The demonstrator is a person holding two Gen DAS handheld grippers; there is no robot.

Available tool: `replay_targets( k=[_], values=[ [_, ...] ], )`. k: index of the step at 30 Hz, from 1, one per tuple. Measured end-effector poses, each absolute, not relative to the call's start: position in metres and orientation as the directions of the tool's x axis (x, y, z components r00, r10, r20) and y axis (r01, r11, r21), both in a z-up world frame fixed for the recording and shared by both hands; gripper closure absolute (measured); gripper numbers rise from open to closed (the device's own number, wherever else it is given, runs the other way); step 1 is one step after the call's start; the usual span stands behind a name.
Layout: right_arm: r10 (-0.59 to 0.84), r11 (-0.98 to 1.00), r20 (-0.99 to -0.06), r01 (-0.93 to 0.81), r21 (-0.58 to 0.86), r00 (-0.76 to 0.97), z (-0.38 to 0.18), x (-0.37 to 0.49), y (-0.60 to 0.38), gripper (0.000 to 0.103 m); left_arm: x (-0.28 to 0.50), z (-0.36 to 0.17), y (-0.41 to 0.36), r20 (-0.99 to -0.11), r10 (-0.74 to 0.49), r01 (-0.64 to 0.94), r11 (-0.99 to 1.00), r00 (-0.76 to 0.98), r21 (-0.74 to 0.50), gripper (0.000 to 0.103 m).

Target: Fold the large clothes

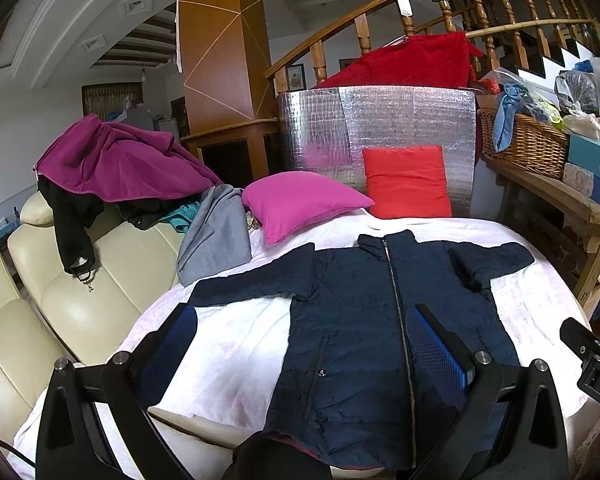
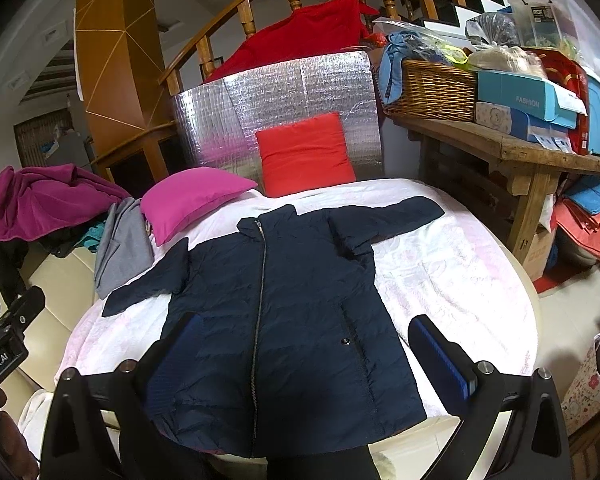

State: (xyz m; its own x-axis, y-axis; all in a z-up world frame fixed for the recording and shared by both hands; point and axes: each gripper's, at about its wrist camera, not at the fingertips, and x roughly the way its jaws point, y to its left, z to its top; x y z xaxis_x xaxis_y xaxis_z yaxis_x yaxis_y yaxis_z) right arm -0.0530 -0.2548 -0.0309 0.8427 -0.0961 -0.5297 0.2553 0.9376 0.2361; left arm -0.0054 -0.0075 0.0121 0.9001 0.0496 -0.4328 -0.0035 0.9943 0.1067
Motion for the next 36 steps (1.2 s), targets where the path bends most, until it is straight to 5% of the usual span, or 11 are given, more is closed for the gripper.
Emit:
replay_targets(
  k=[36],
  values=[
    [-0.084,0.938,-0.545,0.25,0.24,0.835,-0.0346,-0.051,-0.2468,0.0,-0.0097,0.0032,0.0004,-0.444,0.052,-0.004,0.994,0.895,0.108,0.0]
  ],
)
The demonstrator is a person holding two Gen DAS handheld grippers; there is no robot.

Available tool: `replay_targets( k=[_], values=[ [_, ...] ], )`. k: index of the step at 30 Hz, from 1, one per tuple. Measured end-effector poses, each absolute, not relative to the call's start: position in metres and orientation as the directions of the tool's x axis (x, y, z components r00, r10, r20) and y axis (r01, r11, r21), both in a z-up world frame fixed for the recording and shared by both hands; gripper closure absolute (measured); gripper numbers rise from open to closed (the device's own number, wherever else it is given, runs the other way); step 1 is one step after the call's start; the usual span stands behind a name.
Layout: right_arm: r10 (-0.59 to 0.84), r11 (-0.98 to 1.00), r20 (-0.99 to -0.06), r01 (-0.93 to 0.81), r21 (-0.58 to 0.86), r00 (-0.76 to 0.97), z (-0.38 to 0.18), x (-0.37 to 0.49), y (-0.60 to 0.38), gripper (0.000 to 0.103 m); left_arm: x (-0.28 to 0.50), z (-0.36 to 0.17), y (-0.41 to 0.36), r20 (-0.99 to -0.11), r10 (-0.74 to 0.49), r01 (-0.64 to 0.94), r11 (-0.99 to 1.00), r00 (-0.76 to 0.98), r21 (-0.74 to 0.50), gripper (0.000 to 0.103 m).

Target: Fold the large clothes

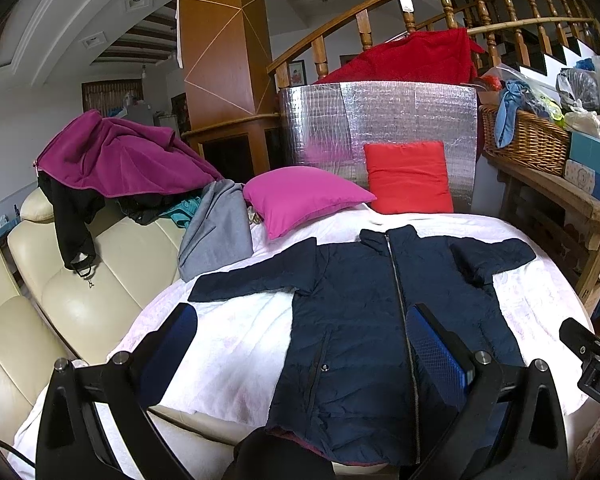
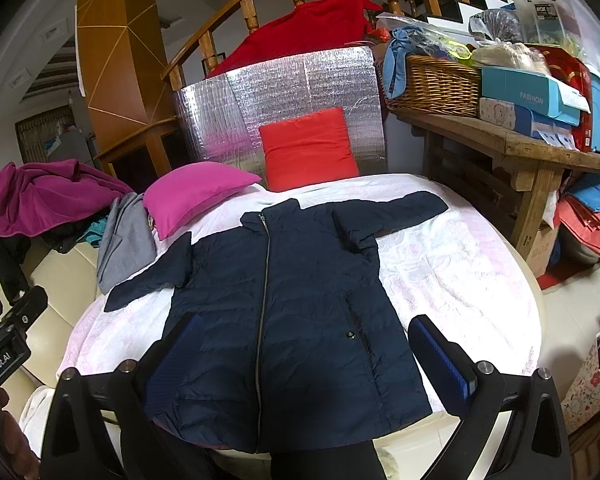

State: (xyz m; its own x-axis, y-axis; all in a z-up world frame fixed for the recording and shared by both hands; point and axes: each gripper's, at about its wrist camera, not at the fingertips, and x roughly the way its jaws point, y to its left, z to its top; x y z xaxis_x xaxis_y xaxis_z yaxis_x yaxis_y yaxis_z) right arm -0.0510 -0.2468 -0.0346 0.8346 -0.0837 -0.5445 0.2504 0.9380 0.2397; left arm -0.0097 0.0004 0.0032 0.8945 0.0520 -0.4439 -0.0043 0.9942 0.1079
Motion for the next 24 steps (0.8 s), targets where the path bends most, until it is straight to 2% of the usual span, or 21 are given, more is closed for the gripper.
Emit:
replay_targets(
  k=[18,24],
  values=[
    [-0.078,0.935,-0.547,0.251,0.25,0.834,-0.033,-0.045,-0.256,0.0,-0.002,0.004,-0.005,-0.454,0.057,-0.007,0.994,0.889,0.112,0.0],
    [-0.003,0.906,-0.528,0.225,0.358,0.85,-0.026,-0.021,-0.303,0.0,0.043,-0.009,-0.012,-0.518,0.046,0.01,0.995,0.854,0.104,0.0]
  ],
)
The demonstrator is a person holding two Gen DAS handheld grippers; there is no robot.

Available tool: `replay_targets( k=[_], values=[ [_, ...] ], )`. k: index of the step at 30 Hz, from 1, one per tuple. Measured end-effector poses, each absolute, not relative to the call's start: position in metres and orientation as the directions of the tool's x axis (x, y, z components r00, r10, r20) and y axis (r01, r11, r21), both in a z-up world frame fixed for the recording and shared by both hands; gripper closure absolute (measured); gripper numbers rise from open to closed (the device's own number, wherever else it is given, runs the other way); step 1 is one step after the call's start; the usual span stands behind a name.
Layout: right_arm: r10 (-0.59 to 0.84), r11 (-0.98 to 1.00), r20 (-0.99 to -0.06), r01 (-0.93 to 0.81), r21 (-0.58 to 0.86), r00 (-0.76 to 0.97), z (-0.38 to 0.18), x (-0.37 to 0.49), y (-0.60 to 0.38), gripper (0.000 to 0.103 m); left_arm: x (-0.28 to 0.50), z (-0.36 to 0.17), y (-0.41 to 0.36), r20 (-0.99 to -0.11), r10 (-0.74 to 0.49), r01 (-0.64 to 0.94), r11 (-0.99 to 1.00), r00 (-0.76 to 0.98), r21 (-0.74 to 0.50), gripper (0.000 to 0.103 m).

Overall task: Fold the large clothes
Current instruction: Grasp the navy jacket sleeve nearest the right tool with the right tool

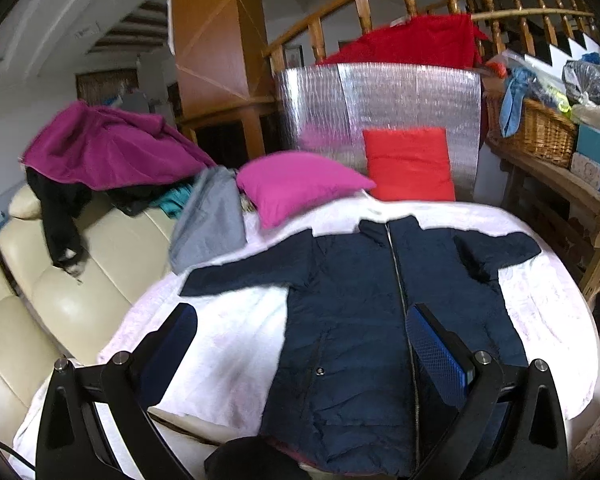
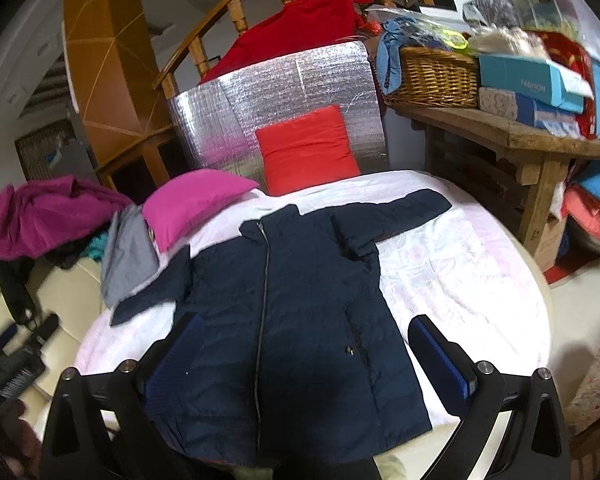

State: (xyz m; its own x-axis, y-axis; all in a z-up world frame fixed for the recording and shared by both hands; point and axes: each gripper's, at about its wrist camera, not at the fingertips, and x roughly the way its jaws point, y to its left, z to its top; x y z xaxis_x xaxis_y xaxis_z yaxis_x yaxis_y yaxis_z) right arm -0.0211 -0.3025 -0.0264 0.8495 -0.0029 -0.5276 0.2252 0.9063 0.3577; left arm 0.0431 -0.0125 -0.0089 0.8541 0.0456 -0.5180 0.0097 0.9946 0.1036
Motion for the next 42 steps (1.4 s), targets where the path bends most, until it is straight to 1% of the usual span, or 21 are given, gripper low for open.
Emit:
replay_targets(
  k=[4,6,8,10,12,15,18,20,22,23,25,27,29,31,33,35,36,38,39,42],
  values=[
    [0.121,0.842,-0.491,0.173,0.511,0.863,-0.034,0.011,-0.363,0.0,0.112,-0.042,-0.024,-0.615,0.041,0.023,0.995,0.787,0.097,0.0],
    [0.158,0.8,-0.491,0.18,0.572,0.857,-0.046,0.034,-0.395,0.0,0.153,-0.067,-0.03,-0.676,0.055,0.022,0.994,0.735,0.104,0.0],
    [0.214,0.74,-0.489,0.186,0.646,0.846,-0.065,0.061,-0.429,0.0,0.196,-0.101,-0.036,-0.734,0.076,0.014,0.993,0.675,0.116,0.0],
    [0.292,0.652,-0.462,0.18,0.737,0.837,-0.092,0.093,-0.466,0.0,0.228,-0.131,-0.04,-0.773,0.115,-0.008,0.99,0.624,0.14,0.0],
    [0.333,0.535,-0.451,0.228,0.814,0.828,-0.126,0.127,-0.502,0.0,0.256,-0.16,-0.042,-0.811,0.125,-0.024,0.99,0.572,0.136,0.0],
    [0.354,0.418,-0.437,0.277,0.865,0.827,-0.169,0.175,-0.54,0.0,0.287,-0.188,-0.048,-0.829,0.156,-0.055,0.987,0.537,0.151,0.0],
    [0.365,0.356,-0.456,0.331,0.874,0.812,-0.204,0.226,-0.568,0.001,0.317,-0.203,-0.056,-0.821,0.166,-0.081,0.986,0.546,0.145,0.0],
    [0.359,0.32,-0.474,0.37,0.872,0.804,-0.227,0.257,-0.583,0.006,0.333,-0.209,-0.06,-0.813,0.175,-0.099,0.985,0.556,0.144,0.0],
    [0.342,0.304,-0.496,0.405,0.862,0.798,-0.244,0.281,-0.596,0.02,0.346,-0.218,-0.066,-0.811,0.184,-0.111,0.983,0.555,0.147,0.0],
    [0.324,0.306,-0.53,0.443,0.843,0.784,-0.255,0.297,-0.604,0.023,0.35,-0.224,-0.066,-0.811,0.187,-0.112,0.982,0.554,0.15,0.0],
    [0.3,0.306,-0.58,0.5,0.81,0.757,-0.269,0.317,-0.617,0.035,0.358,-0.237,-0.069,-0.823,0.194,-0.105,0.981,0.534,0.163,0.0],
    [0.264,0.287,-0.606,0.539,0.792,0.75,-0.286,0.332,-0.631,0.036,0.365,-0.246,-0.07,-0.847,0.184,-0.096,0.983,0.499,0.157,0.0],
    [0.229,0.27,-0.63,0.573,0.774,0.742,-0.298,0.343,-0.639,0.036,0.368,-0.253,-0.073,-0.866,0.15,-0.063,0.989,0.478,0.136,0.0],
    [0.204,0.251,-0.62,0.571,0.781,0.758,-0.307,0.349,-0.644,0.035,0.369,-0.258,-0.076,-0.87,0.153,-0.046,0.988,0.469,0.149,0.0],
    [0.166,0.254,-0.59,0.544,0.8,0.79,-0.306,0.354,-0.647,0.037,0.37,-0.26,-0.075,-0.876,0.138,-0.043,0.99,0.462,0.133,0.0],
    [0.155,0.287,-0.602,0.548,0.786,0.783,-0.313,0.367,-0.649,0.058,0.37,-0.262,-0.072,-0.886,0.109,-0.057,0.994,0.45,0.094,0.0],
    [0.154,0.294,-0.616,0.559,0.775,0.773,-0.314,0.371,-0.648,0.076,0.369,-0.264,-0.069,-0.889,0.092,-0.068,0.995,0.449,0.069,0.0],
    [0.123,0.328,-0.617,0.555,0.765,0.778,-0.304,0.372,-0.64,0.079,0.364,-0.265,-0.068,-0.883,0.086,-0.069,0.996,0.462,0.061,0.0],
    [0.119,0.358,-0.603,0.533,0.767,0.789,-0.293,0.37,-0.635,0.084,0.363,-0.265,-0.069,-0.88,0.092,-0.068,0.995,0.466,0.068,0.0],
    [0.107,0.49,-0.55,0.437,0.754,0.829,-0.249,0.371,-0.603,0.085,0.36,-0.263,-0.071,-0.896,0.085,-0.062,0.996,0.435,0.064,0.0]
  ],
)
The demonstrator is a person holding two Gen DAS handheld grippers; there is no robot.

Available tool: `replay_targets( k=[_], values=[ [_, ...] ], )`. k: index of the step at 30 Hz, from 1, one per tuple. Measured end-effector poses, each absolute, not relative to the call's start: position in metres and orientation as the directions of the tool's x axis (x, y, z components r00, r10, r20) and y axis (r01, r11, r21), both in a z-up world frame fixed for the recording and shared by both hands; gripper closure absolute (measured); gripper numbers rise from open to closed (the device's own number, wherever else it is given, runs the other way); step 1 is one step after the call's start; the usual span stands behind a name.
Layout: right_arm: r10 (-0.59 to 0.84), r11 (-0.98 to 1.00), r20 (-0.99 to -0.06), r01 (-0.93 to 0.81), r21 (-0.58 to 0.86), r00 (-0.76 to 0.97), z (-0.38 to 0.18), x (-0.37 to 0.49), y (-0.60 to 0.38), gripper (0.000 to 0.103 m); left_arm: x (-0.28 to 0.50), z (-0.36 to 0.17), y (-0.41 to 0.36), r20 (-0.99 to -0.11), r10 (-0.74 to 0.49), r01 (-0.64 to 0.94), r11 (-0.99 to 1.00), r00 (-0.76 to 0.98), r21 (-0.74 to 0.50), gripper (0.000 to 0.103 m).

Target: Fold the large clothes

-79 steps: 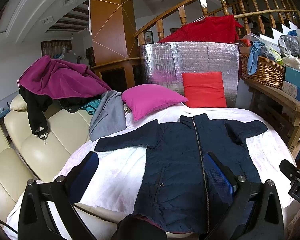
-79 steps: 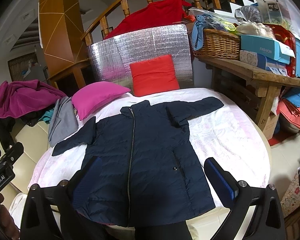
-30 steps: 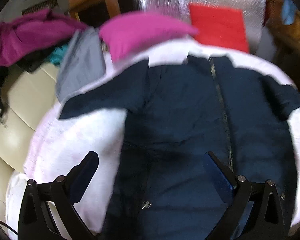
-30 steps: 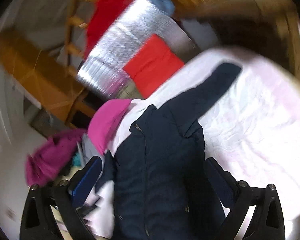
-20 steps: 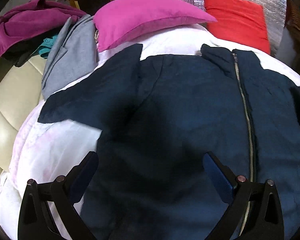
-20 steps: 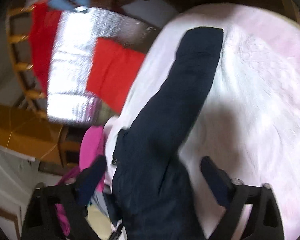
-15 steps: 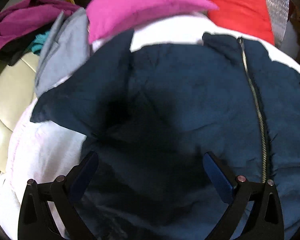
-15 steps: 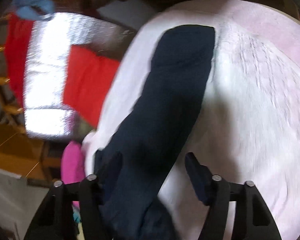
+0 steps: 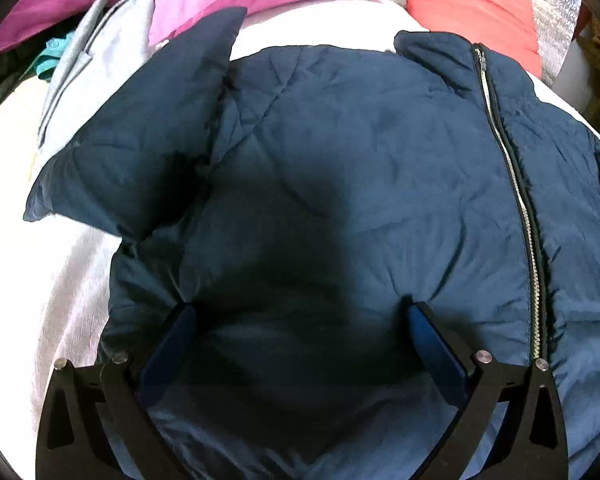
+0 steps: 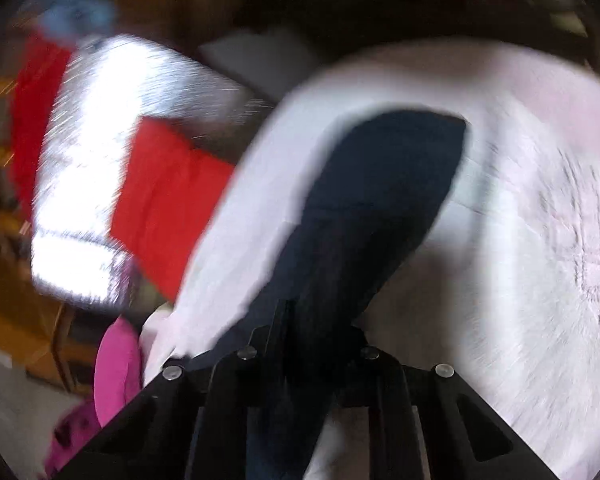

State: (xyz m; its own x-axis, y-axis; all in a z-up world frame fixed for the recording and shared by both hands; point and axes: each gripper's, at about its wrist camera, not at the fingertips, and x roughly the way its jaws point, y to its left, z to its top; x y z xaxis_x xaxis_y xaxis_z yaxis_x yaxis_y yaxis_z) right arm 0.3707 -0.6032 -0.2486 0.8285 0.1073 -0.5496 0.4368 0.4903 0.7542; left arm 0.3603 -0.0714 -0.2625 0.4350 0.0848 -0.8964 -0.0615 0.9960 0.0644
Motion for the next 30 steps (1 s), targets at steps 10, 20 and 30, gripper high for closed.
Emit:
replay_targets(
  k=[10,20,30],
  values=[
    [0.361,0.687,-0.425,0.072,0.723,0.83,-0.158,0.383,-0.386,0.084,0.346,-0.177,-0.022,-0.767,0.194,-0.2,0.976,0.611,0.088,0.0],
    [0.523,0.633,-0.593,0.187,0.751,0.612,-0.276,0.39,-0.258,0.057,0.352,-0.179,0.054,-0.778,0.201,-0.348,0.937,0.596,-0.025,0.0],
    [0.452,0.409,-0.449,0.268,0.872,0.771,-0.267,0.362,-0.348,0.028,0.35,-0.174,0.059,-0.781,0.152,-0.355,0.93,0.605,-0.094,0.0]
  ],
)
